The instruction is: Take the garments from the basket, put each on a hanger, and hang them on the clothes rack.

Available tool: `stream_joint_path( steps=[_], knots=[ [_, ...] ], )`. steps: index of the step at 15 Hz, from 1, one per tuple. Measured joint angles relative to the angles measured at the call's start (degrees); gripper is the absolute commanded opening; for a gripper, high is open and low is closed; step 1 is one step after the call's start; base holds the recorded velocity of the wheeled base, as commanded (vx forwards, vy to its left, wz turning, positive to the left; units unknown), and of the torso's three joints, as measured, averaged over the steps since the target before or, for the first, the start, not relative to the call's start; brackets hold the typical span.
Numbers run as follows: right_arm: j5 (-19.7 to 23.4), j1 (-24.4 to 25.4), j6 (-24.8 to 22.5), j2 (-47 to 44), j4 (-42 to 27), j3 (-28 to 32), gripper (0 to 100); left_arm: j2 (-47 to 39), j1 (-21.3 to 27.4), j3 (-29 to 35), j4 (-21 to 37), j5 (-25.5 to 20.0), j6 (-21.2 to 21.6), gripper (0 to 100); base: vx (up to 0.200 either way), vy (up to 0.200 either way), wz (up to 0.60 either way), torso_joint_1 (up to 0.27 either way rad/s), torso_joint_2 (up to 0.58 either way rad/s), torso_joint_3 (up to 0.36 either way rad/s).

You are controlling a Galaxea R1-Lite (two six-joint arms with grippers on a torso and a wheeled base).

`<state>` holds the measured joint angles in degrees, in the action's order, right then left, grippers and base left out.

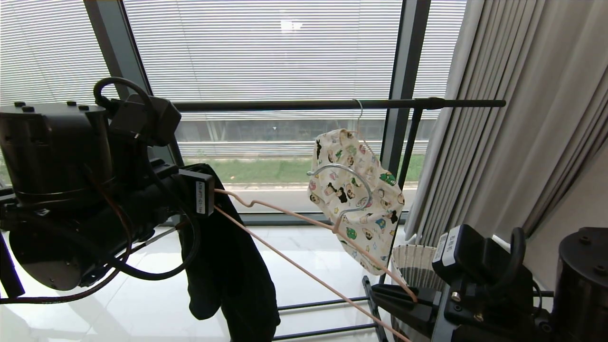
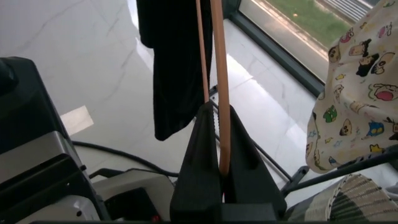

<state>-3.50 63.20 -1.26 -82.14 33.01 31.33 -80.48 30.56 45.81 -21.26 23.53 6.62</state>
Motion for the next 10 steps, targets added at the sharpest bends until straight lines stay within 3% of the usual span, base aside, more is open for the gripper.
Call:
stream_joint_path(
  steps=[6, 10],
  knots=[
    [3.34, -0.05, -2.08, -2.56, 0.0, 2.21, 0, 1.22, -0.68, -1.69, 0.11, -10.92, 11.5, 0, 0.0, 0.0, 0.0, 0.0, 0.0, 0.0],
    [6.53, -0.61, -2.41, -4.52, -0.01, 2.35, 0, 2.43, -0.94, -2.07, 0.24, -18.33, 12.02, 0, 0.0, 0.0, 0.0, 0.0, 0.0, 0.0]
  ],
)
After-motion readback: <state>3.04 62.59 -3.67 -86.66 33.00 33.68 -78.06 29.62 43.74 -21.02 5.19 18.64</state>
